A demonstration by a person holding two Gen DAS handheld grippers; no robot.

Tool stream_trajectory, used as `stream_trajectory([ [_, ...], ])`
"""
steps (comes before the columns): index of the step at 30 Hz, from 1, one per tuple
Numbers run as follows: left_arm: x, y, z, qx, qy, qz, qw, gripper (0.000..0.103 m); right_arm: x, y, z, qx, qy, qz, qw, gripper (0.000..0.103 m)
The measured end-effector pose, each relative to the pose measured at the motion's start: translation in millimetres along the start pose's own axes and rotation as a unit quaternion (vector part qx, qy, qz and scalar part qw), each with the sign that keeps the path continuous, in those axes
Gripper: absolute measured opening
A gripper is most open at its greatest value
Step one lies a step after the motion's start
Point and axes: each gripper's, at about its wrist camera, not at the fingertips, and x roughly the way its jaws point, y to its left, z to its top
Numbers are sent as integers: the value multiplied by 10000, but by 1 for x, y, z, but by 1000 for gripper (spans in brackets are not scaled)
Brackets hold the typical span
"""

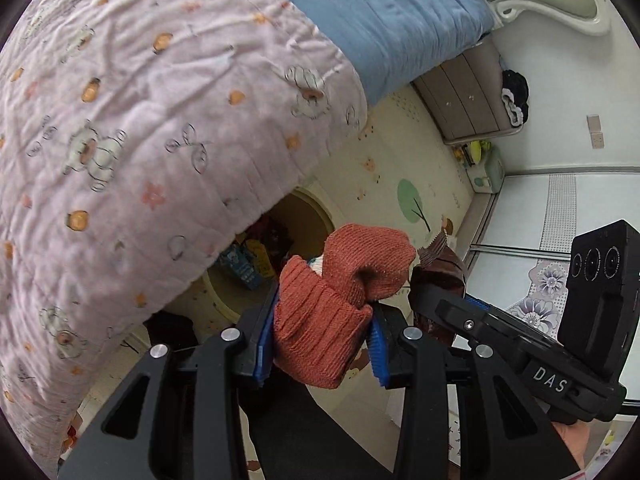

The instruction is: Collect trash

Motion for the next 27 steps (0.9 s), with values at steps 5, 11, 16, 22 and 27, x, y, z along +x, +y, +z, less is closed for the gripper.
stream_trajectory([
  [5, 55, -2, -13, -178, 327, 157, 9992, 39, 25, -43, -10, 40, 307, -255, 9992, 35],
  [11, 100, 10, -21, -423, 456, 144, 9980, 44, 58, -64, -8, -212, 536, -501, 9971, 38],
  [16, 125, 24, -20, -566, 472, 331, 9967, 62, 80, -76, 2, -207, 674, -832, 9940, 49],
  [22, 133, 33, -15, -480, 508, 531, 9961, 70, 86, -81, 5, -213, 785, -746, 9939, 58],
  [27, 131, 42, -18, -502, 494, 596, 9957, 71, 97, -79, 2, -335, 927, -898, 9911, 65],
])
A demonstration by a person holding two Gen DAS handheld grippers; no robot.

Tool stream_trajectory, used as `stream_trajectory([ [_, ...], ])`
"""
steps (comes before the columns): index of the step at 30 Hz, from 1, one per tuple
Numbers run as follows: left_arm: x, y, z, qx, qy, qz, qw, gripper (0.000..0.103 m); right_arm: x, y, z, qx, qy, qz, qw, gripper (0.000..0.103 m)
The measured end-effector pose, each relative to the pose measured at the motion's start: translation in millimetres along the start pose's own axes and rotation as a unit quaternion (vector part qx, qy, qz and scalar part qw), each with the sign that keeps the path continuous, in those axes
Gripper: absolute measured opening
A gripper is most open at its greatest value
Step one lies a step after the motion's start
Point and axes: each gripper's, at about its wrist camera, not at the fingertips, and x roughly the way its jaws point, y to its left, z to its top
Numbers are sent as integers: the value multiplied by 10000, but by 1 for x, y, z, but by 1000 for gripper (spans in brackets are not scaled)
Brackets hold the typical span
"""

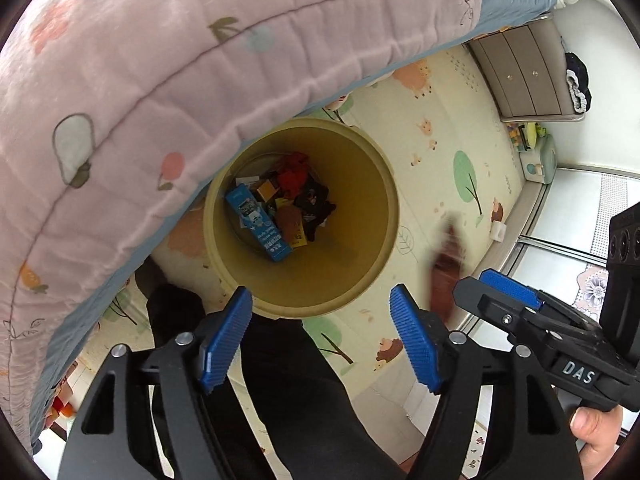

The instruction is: Collect trash

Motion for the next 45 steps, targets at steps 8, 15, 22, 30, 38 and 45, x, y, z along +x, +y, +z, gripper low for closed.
stream_trajectory([
  [8, 0, 1, -6, -53, -1, -31, 10000, 71, 0, 2, -2, 97, 8, 103, 9999, 65],
  [15, -12, -5, -8, 50, -96, -95, 9999, 71, -13, 4, -4, 122, -99, 163, 9997, 65],
  [22, -40, -13, -16, 173, -278, -179, 9993, 71, -42, 13, -11, 96, -249, 265, 9993, 65],
  [30, -106, -16, -35, 248, -715, -298, 9967, 71, -100, 50, -22, -292, -588, 495, 9966, 65],
  [38, -186, 10, -56, 57, -1301, -368, 9908, 71, -147, 134, -21, -1188, -772, 660, 9877, 65],
  [45, -264, 63, -68, -234, -1995, -264, 9793, 72, -162, 231, -17, -2096, -800, 831, 9710, 65],
])
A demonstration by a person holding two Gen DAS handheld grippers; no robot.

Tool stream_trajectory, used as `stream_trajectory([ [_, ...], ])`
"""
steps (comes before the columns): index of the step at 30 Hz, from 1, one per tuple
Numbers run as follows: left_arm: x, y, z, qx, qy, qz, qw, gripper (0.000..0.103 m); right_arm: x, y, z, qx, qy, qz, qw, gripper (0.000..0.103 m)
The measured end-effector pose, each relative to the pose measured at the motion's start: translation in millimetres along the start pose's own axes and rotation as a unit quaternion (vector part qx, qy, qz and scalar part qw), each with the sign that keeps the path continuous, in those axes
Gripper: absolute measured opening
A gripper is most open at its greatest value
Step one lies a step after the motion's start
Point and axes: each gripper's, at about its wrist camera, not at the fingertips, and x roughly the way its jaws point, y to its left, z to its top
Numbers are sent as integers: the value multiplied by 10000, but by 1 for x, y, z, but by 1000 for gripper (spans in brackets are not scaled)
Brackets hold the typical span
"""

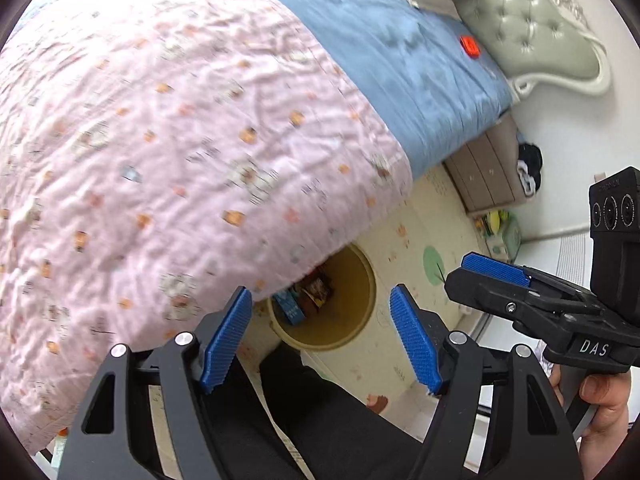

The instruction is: Collect trash

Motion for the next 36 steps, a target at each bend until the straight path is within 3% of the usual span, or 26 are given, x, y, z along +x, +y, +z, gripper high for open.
stream_trajectory([
  [12, -99, 109, 28, -419, -833, 431, 9947, 73, 36, 140, 61, -1051, -110, 307, 9939, 65],
  [22, -150, 180, 39, -748, -1483, 870, 9823, 82, 61, 228, 81, -1664, -319, 481, 9844, 69],
  [27, -165, 201, 41, -945, -1656, 1092, 9756, 87, 68, 253, 86, -1930, -334, 502, 9793, 74],
  [36, -190, 211, 43, -1372, -2039, 1039, 9637, 89, 66, 262, 108, -2251, -309, 617, 9719, 79],
])
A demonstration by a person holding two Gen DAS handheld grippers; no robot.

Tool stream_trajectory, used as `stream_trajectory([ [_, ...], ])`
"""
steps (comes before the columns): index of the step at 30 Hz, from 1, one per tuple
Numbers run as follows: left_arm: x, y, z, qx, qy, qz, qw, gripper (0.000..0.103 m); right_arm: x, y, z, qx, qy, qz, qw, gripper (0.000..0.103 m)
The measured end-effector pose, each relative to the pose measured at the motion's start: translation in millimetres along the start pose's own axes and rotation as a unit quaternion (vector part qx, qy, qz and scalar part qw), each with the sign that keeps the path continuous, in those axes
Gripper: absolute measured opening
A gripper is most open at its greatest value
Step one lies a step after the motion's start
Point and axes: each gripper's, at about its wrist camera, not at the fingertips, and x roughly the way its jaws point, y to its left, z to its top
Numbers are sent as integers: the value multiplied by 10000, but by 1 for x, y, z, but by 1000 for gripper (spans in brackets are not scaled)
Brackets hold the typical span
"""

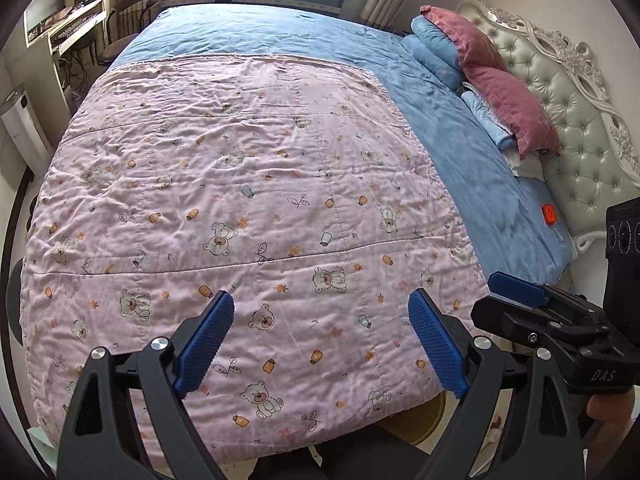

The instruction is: Collect trash

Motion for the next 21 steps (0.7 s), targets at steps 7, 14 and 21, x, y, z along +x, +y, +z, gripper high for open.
stream_trajectory([
  [7, -27, -20, 14, -183, -571, 90, 9982, 99, -5, -5, 17, -291, 155, 127, 9994, 79],
  [14, -25, -32, 21, -332, -598, 119, 9976, 99, -6, -16, 24, -320, 219, 275, 9989, 79],
  [21, -21, -28, 19, -581, -600, 481, 9953, 99, -5, -28, 25, -195, 311, 284, 9989, 79],
])
